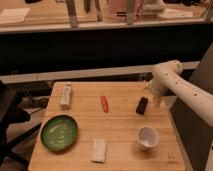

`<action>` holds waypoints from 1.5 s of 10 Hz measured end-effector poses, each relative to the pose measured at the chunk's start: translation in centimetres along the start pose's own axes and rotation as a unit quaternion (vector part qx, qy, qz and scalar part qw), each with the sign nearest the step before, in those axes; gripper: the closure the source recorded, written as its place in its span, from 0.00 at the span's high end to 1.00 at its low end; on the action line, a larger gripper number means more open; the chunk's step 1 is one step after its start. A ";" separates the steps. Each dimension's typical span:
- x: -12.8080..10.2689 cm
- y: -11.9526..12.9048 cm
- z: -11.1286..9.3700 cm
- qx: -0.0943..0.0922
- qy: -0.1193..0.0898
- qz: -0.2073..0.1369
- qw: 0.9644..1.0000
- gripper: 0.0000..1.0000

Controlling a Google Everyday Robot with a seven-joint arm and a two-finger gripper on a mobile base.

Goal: Place the eraser on the white sponge

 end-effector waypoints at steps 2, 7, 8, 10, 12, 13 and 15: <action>0.1 -0.4 0.9 -0.006 -0.002 -0.015 1.000 0.80; 0.0 -0.7 3.3 -0.025 -0.006 -0.048 0.998 0.80; 0.0 -0.5 3.9 -0.031 -0.005 -0.055 0.998 0.80; -0.2 -0.6 4.8 -0.037 -0.006 -0.065 0.997 0.80; -0.4 -0.5 5.5 -0.041 -0.007 -0.071 0.997 0.80; -0.5 -0.5 5.7 -0.042 -0.007 -0.074 0.996 0.80; -1.1 -0.4 6.3 -0.045 -0.007 -0.083 0.996 0.80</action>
